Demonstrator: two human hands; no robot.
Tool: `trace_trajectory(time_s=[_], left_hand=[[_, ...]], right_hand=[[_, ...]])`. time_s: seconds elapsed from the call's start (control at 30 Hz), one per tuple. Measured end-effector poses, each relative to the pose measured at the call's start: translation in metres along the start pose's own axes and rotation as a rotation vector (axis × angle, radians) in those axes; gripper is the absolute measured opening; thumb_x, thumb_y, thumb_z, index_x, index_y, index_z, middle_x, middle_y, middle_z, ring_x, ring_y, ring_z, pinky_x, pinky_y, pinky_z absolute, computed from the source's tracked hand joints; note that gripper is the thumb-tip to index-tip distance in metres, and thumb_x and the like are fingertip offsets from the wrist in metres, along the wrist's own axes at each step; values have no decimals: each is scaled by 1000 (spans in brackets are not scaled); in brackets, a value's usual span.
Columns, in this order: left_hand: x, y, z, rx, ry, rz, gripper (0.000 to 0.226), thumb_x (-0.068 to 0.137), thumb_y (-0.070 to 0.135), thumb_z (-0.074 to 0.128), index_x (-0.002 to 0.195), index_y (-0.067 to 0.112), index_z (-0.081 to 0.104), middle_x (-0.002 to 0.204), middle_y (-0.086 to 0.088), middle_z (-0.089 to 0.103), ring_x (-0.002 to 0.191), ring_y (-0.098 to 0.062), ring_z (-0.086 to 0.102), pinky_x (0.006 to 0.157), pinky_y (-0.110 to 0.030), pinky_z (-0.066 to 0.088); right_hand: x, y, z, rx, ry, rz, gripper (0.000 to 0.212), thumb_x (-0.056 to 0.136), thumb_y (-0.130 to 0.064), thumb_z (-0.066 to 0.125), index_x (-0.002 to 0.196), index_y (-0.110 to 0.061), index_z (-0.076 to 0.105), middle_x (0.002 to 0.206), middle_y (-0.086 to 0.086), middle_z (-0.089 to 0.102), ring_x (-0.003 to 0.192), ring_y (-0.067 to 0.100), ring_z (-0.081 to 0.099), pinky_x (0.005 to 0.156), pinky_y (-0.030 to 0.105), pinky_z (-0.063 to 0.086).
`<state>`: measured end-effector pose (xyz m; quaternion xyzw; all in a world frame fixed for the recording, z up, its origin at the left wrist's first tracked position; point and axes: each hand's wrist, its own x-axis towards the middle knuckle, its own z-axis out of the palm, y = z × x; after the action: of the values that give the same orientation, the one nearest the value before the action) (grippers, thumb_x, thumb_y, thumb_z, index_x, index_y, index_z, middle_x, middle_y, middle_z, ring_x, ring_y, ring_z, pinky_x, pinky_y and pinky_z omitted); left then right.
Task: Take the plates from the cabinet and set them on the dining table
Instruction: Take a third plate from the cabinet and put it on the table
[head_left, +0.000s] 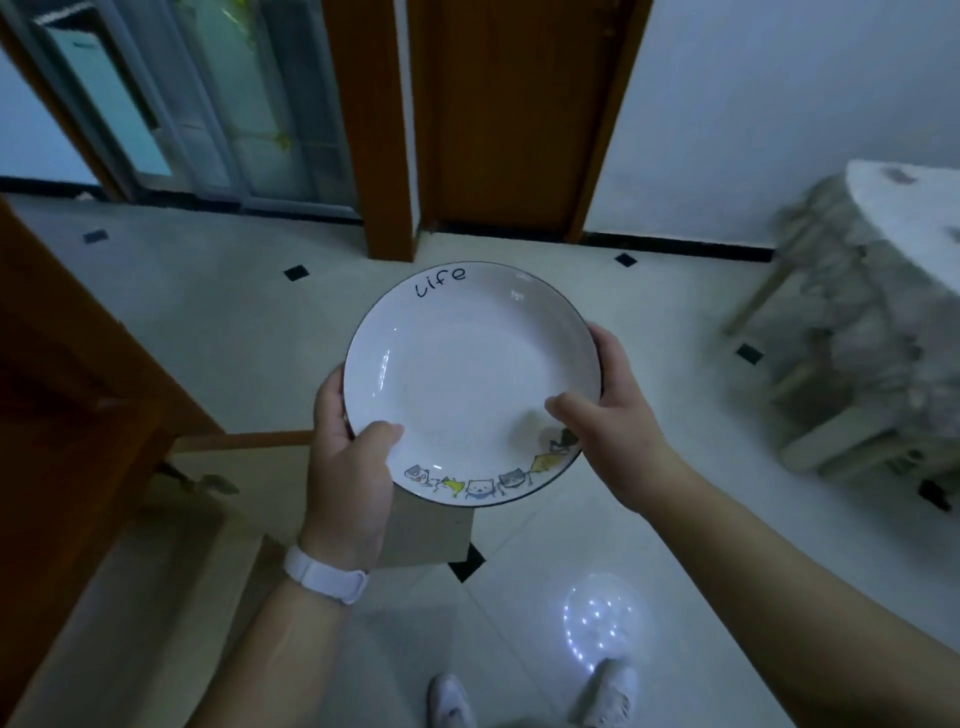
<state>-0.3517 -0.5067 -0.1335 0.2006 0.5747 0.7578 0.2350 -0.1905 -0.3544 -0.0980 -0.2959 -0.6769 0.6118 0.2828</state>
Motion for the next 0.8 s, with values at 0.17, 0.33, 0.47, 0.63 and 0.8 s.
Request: trace_trajectory(time_s=[0.17,0.33,0.47,0.63,0.8], left_hand=[[-6,-16,82,7,-199,-31,62,70,1,50,116,42,61,113,8,70,101,-14,67,71,-23,55],[-31,-25,175,31,-404,-70,62,71,1,49,117,42,60,111,8,71,98,-14,68,70,-25,56],[-63,-32,256,52,-485,-100,61,69,4,50,115,42,61,110,6,71,98,-17,68,74,-34,54],[-113,-48,352,65,-601,-121,60,68,5,50,113,43,61,106,7,72,95,-17,68,76,-38,53],[-155,-64,431,79,-714,-170,57,69,5,50,115,36,61,106,3,72,94,-20,68,72,-35,53]], right_hand=[[-31,3,-79,-14,190,11,63,70,-22,60,122,-55,45,105,-13,67,86,14,68,63,27,54],[-75,7,-165,14,404,17,62,71,-17,57,118,-57,46,96,-15,69,75,12,65,62,25,54],[-109,10,-238,80,527,39,62,70,-16,55,122,-48,47,88,-17,69,73,16,61,65,36,54],[-152,9,-334,91,643,15,59,67,-16,54,104,-61,50,91,-21,68,69,8,62,55,23,48],[-196,18,-405,84,765,19,60,67,-16,54,109,-59,50,96,-21,68,83,7,66,67,29,56]])
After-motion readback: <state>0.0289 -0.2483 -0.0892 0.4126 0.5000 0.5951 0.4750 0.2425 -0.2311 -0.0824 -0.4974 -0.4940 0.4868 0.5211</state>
